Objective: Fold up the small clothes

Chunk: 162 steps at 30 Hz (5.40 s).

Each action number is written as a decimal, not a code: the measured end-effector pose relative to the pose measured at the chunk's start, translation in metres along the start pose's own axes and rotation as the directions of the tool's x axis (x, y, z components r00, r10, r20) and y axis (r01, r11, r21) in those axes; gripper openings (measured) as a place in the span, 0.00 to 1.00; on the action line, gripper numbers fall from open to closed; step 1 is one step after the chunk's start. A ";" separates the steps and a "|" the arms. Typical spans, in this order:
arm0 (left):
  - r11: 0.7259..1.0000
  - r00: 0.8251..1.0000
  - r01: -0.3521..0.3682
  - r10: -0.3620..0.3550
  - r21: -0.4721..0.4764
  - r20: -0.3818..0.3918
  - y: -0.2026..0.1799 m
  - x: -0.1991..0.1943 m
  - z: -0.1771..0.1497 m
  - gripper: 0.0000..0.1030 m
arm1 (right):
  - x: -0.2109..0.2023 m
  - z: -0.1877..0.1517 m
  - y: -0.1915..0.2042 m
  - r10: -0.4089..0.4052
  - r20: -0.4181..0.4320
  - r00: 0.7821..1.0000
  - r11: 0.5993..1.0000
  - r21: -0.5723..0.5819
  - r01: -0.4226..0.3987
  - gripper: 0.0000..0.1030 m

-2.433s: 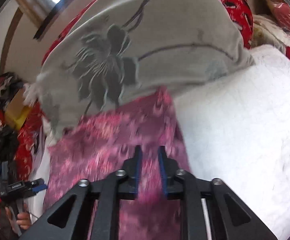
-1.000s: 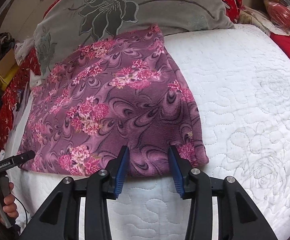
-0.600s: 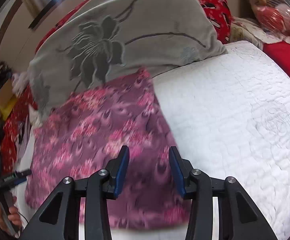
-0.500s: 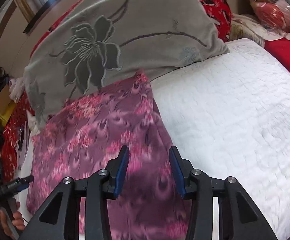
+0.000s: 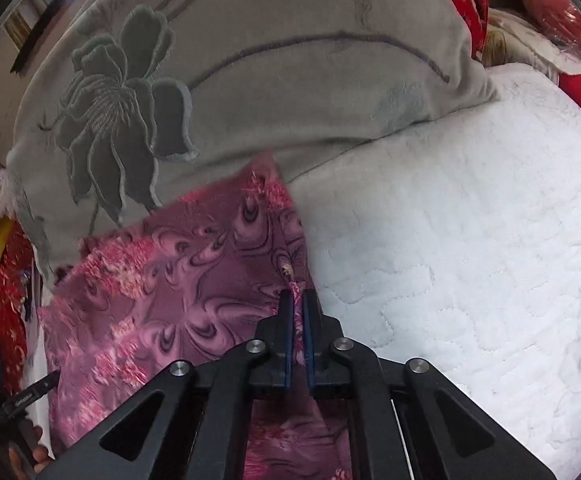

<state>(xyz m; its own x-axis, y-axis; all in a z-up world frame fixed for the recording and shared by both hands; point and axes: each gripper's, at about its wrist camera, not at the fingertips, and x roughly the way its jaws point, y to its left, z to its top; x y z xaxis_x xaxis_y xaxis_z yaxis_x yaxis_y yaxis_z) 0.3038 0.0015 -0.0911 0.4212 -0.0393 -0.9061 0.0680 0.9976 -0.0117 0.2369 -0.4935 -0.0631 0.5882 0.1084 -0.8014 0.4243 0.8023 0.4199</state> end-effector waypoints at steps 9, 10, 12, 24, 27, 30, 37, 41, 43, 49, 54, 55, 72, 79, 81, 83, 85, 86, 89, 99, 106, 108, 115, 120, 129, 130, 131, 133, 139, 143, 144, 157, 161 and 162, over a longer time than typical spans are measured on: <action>0.999 0.999 0.041 -0.041 0.023 0.004 -0.012 -0.009 -0.016 0.90 | -0.027 -0.029 0.032 0.048 0.066 0.997 0.993 -0.107 -0.040 0.18; 0.999 1.000 0.010 -0.009 0.053 -0.017 -0.016 0.000 -0.019 0.91 | -0.018 -0.032 0.030 0.021 0.020 1.000 0.994 -0.109 -0.018 0.18; 0.999 1.000 0.015 -0.014 0.047 -0.003 -0.013 -0.009 -0.020 0.90 | -0.023 -0.037 0.031 0.009 0.053 0.999 0.995 -0.104 -0.004 0.18; 0.997 0.995 0.062 -0.058 0.049 -0.084 0.008 -0.032 -0.078 0.90 | -0.060 -0.083 0.035 0.013 0.026 1.000 0.999 -0.033 -0.012 0.33; 0.994 0.991 0.107 -0.108 -0.014 -0.076 0.020 -0.043 -0.097 0.90 | -0.076 -0.095 0.041 0.045 0.069 0.997 0.999 -0.032 -0.043 0.39; 0.997 0.995 0.064 -0.062 0.033 -0.073 0.021 -0.037 -0.112 0.90 | -0.067 -0.117 0.036 0.025 0.000 1.000 1.000 -0.003 -0.025 0.49; 0.996 0.998 0.020 -0.014 0.082 -0.069 0.004 -0.045 -0.123 0.92 | -0.085 -0.139 0.044 -0.004 0.003 1.000 0.999 -0.050 0.004 0.49; 0.996 0.998 0.000 0.005 0.086 -0.063 0.008 -0.038 -0.120 0.93 | -0.075 -0.149 0.048 -0.040 -0.053 0.998 0.995 -0.093 0.035 0.50; 0.997 0.998 -0.005 0.009 0.077 -0.061 0.006 -0.041 -0.124 0.95 | -0.076 -0.152 0.053 -0.061 -0.051 0.997 0.991 -0.124 0.054 0.52; 0.997 0.998 -0.013 0.017 0.070 -0.057 0.006 -0.039 -0.128 1.00 | -0.066 -0.160 0.077 -0.147 -0.076 0.986 0.958 -0.259 0.123 0.78; 0.997 0.998 -0.011 0.015 0.070 -0.061 0.008 -0.036 -0.124 1.00 | -0.056 -0.172 0.094 -0.246 -0.060 0.967 0.919 -0.332 0.214 0.94; 0.998 0.998 -0.008 0.013 0.069 -0.063 0.008 -0.036 -0.123 1.00 | -0.055 -0.172 0.093 -0.252 -0.064 0.965 0.924 -0.312 0.221 0.99; 0.991 0.990 0.119 -0.124 -0.068 -0.062 0.082 -0.048 -0.051 1.00 | -0.091 -0.204 0.179 -0.109 0.001 0.994 0.846 -0.525 0.093 0.95; 0.982 0.978 0.165 -0.175 -0.097 -0.110 0.102 -0.030 -0.028 1.00 | -0.088 -0.269 0.267 0.028 0.008 1.000 0.674 -0.739 -0.013 0.95; 0.975 0.972 0.188 -0.202 -0.117 -0.122 0.104 -0.028 -0.024 1.00 | -0.074 -0.281 0.284 0.034 -0.012 0.999 0.637 -0.770 -0.030 0.95; 0.963 0.960 0.225 -0.245 -0.147 -0.138 0.109 -0.023 -0.019 1.00 | -0.064 -0.293 0.297 0.040 -0.022 0.999 0.599 -0.799 -0.041 0.95; 0.952 0.949 0.252 -0.279 -0.176 -0.146 0.114 -0.019 -0.013 1.00 | -0.056 -0.305 0.310 0.033 -0.010 0.999 0.559 -0.829 -0.027 0.94; 0.949 0.947 0.258 -0.286 -0.184 -0.148 0.115 -0.017 -0.011 1.00 | -0.053 -0.309 0.316 0.037 0.023 0.999 0.539 -0.842 -0.001 0.94; 0.944 0.942 0.268 -0.298 -0.192 -0.153 0.116 -0.014 -0.004 1.00 | -0.046 -0.308 0.329 0.048 0.100 0.994 0.530 -0.846 0.060 0.94; 0.890 0.884 0.391 -0.434 -0.236 -0.172 0.102 -0.014 0.019 1.00 | -0.023 -0.292 0.346 0.016 0.208 0.978 0.515 -0.840 0.170 0.39; 0.838 0.820 0.472 -0.531 -0.275 -0.213 0.073 0.000 0.043 1.00 | -0.052 -0.273 0.331 0.117 0.259 0.959 0.585 -0.798 0.144 0.12; 0.819 0.796 0.495 -0.561 -0.289 -0.229 0.062 0.006 0.048 1.00 | -0.058 -0.267 0.327 0.136 0.264 0.955 0.600 -0.789 0.132 0.12; 0.822 0.764 0.510 -0.568 -0.252 -0.306 0.014 0.021 0.054 1.00 | -0.063 -0.255 0.317 0.181 0.231 0.956 0.649 -0.759 0.061 0.11; 0.833 0.780 0.504 -0.553 -0.230 -0.293 -0.002 0.016 0.057 0.66 | -0.065 -0.252 0.312 0.201 0.219 0.955 0.674 -0.738 0.027 0.11; 0.847 0.809 0.474 -0.526 -0.240 -0.261 -0.003 -0.006 0.059 0.15 | -0.071 -0.242 0.300 0.237 0.225 0.945 0.739 -0.673 -0.025 0.11; 0.847 0.811 0.476 -0.526 -0.236 -0.255 -0.005 -0.010 0.058 0.15 | -0.073 -0.241 0.298 0.244 0.227 0.943 0.748 -0.663 -0.034 0.11; 0.848 0.813 0.479 -0.526 -0.228 -0.249 -0.009 -0.016 0.058 0.15 | -0.074 -0.240 0.296 0.247 0.228 0.942 0.754 -0.656 -0.039 0.11; 0.848 0.814 0.486 -0.527 -0.213 -0.243 -0.016 -0.027 0.057 0.15 | -0.080 -0.239 0.292 0.255 0.234 0.938 0.766 -0.641 -0.048 0.11; 0.847 0.819 0.505 -0.531 -0.168 -0.218 -0.046 -0.058 0.050 0.15 | -0.106 -0.230 0.271 0.265 0.263 0.927 0.807 -0.587 -0.064 0.10; 0.850 0.823 0.508 -0.527 -0.140 -0.210 -0.070 -0.075 0.041 0.15 | -0.123 -0.223 0.253 0.261 0.285 0.922 0.835 -0.546 -0.067 0.09; 0.849 0.823 0.511 -0.529 -0.137 -0.209 -0.076 -0.079 0.038 0.15 | -0.127 -0.222 0.250 0.258 0.289 0.922 0.841 -0.537 -0.067 0.09; 0.881 0.859 0.464 -0.473 -0.092 -0.199 -0.130 -0.085 0.028 0.15 | -0.140 -0.192 0.182 0.296 0.324 0.898 0.924 -0.335 -0.184 0.08; 0.889 0.866 0.444 -0.457 -0.109 -0.200 -0.140 -0.076 0.030 0.15 | -0.132 -0.184 0.166 0.349 0.333 0.876 0.924 -0.276 -0.264 0.08; 0.890 0.867 0.442 -0.456 -0.112 -0.202 -0.141 -0.074 0.030 0.15 | -0.130 -0.182 0.161 0.366 0.330 0.870 0.922 -0.253 -0.292 0.08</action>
<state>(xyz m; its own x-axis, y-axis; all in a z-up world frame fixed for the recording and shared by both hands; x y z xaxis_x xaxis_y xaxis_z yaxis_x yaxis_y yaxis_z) 0.2903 -0.1384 -0.0094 0.1512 -0.4776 -0.8655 0.1456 0.8767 -0.4584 0.1033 -0.2713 0.0311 0.8943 0.1941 -0.4033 0.0457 0.8567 0.5138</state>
